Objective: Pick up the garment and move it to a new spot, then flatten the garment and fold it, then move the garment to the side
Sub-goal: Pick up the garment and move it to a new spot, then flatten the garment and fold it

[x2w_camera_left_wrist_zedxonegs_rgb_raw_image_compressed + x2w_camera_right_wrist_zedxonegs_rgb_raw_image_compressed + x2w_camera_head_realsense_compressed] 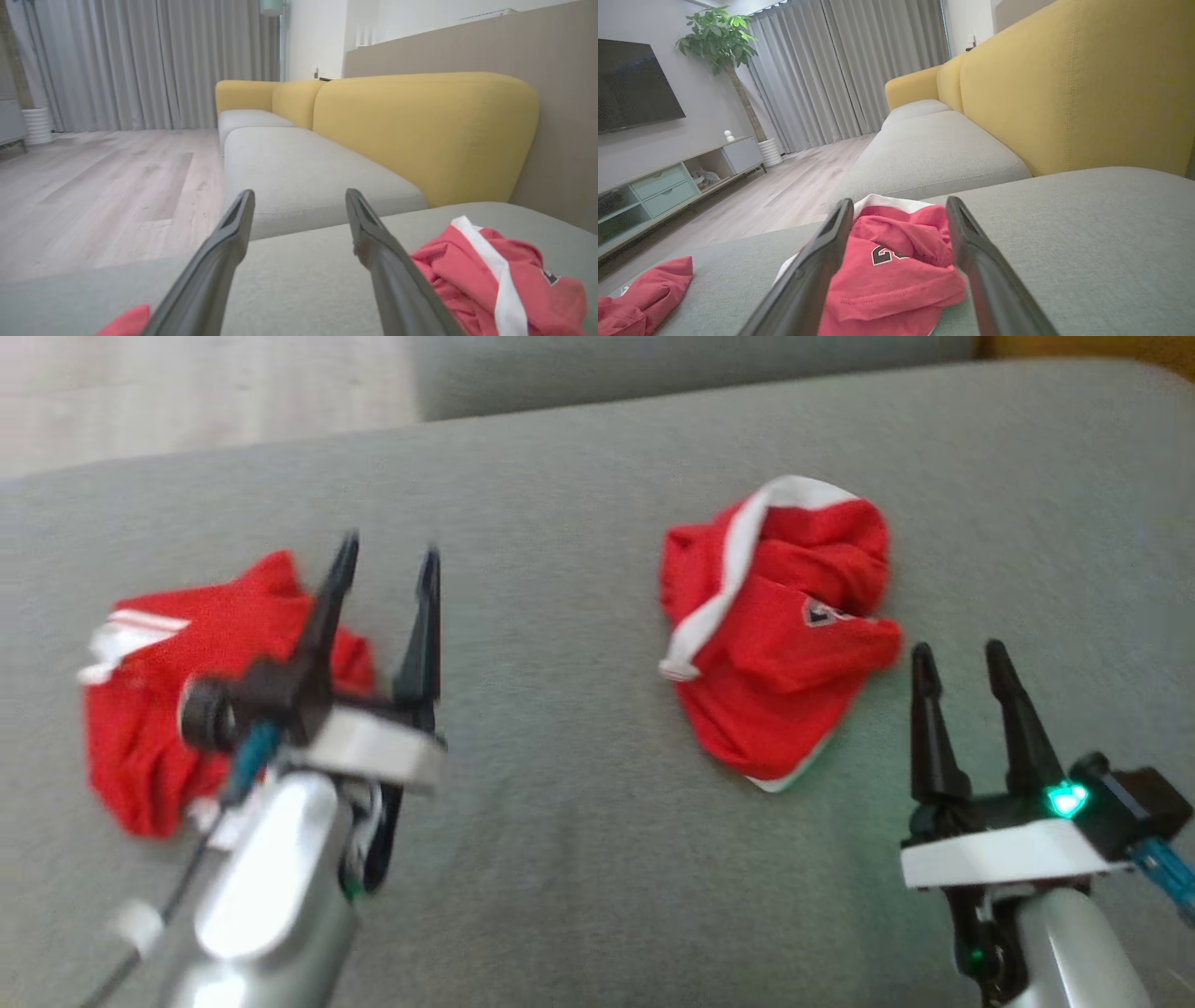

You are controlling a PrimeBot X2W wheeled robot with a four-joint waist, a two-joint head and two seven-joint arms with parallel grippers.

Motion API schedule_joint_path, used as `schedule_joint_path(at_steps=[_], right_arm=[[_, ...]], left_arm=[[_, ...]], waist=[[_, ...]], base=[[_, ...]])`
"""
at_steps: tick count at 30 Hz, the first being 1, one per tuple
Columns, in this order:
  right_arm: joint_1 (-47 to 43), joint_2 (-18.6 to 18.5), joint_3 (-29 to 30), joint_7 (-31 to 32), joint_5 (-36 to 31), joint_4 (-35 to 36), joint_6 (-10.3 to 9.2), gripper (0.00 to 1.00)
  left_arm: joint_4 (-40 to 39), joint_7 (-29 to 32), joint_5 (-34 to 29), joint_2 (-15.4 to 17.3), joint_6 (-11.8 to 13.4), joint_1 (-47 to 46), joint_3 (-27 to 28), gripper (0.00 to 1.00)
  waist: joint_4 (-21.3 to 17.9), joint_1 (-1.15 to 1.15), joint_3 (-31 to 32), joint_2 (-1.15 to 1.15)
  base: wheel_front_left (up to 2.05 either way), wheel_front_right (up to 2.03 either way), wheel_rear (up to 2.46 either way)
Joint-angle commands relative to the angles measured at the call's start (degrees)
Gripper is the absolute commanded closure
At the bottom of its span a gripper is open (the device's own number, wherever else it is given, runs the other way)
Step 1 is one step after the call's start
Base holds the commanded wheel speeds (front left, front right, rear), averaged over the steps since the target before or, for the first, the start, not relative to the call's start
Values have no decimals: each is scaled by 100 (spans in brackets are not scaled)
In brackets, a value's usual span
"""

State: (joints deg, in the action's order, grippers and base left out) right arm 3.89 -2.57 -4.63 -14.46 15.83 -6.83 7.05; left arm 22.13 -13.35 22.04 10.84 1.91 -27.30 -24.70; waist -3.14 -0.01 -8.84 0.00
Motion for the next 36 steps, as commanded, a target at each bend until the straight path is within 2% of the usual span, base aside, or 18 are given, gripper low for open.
schedule_joint_path(at_steps=[1,5,12,24,29,36], right_arm=[[21,-31,-69,-54,-41,163,44,0],[-90,-31,52,-54,-84,117,44,0],[-179,-31,82,-54,-143,58,44,0],[-110,-31,157,-54,-223,-130,44,0],[95,-31,372,-54,-326,-627,44,0],[942,-31,883,-3,-464,-2133,44,0]], left_arm=[[-213,-71,-32,123,57,-41,211,0],[-338,-128,-66,53,262,637,194,0],[-760,-161,-153,-192,553,1434,404,0],[-938,-164,-479,-311,320,1483,534,0],[-908,-164,-502,-351,279,1447,574,0],[-823,-164,-575,-432,183,1346,565,0]], waist=[[302,1,200,0],[475,1,285,0],[521,1,373,0],[542,1,265,0],[610,1,109,0],[774,1,-177,0]], base=[[0,0,0],[0,0,0],[0,0,0],[0,0,0],[0,0,0],[0,0,0]])
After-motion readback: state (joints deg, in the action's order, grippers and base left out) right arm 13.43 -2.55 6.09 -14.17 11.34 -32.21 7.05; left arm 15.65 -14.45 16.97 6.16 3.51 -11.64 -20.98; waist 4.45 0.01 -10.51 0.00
